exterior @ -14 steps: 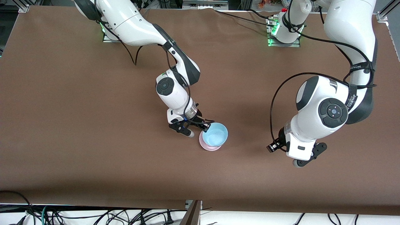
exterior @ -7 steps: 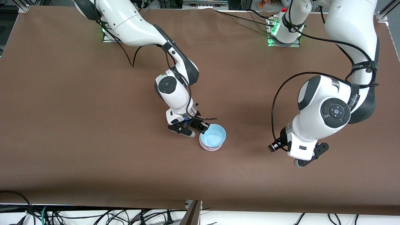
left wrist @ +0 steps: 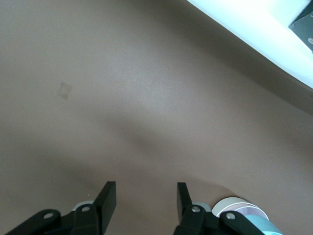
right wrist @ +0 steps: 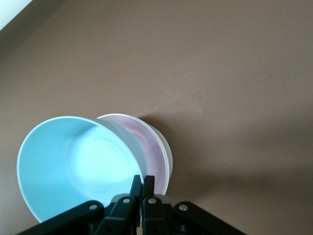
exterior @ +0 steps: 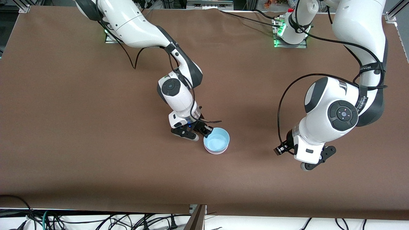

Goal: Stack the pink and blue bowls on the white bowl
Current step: 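Open the right gripper to release the blue bowl on the stack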

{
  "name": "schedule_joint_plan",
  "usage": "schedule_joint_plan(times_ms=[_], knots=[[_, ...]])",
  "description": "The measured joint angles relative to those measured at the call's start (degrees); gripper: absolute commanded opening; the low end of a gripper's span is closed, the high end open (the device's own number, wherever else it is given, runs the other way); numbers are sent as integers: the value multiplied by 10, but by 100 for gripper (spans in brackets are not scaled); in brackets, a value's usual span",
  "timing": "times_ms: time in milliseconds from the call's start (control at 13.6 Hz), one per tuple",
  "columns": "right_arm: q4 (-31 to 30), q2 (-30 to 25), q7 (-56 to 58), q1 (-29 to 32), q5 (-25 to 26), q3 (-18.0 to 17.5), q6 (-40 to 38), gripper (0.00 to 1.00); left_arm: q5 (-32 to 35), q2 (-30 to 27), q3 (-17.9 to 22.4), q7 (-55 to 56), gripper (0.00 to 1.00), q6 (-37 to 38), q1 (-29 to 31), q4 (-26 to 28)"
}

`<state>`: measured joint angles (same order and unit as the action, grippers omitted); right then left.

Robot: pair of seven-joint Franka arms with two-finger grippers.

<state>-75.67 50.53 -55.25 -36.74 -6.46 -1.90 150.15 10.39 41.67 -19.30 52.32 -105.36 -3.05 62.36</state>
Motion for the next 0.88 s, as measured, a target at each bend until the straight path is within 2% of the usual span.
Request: schedule_joint_plan(times_ms=[220,882], knots=[[1,0,1,0,0,0,-31,0,0,0,0,0,59,0,0,0],[2,0,2,6,0,0,-55,0,0,0,0,-11,61,0,1,1]])
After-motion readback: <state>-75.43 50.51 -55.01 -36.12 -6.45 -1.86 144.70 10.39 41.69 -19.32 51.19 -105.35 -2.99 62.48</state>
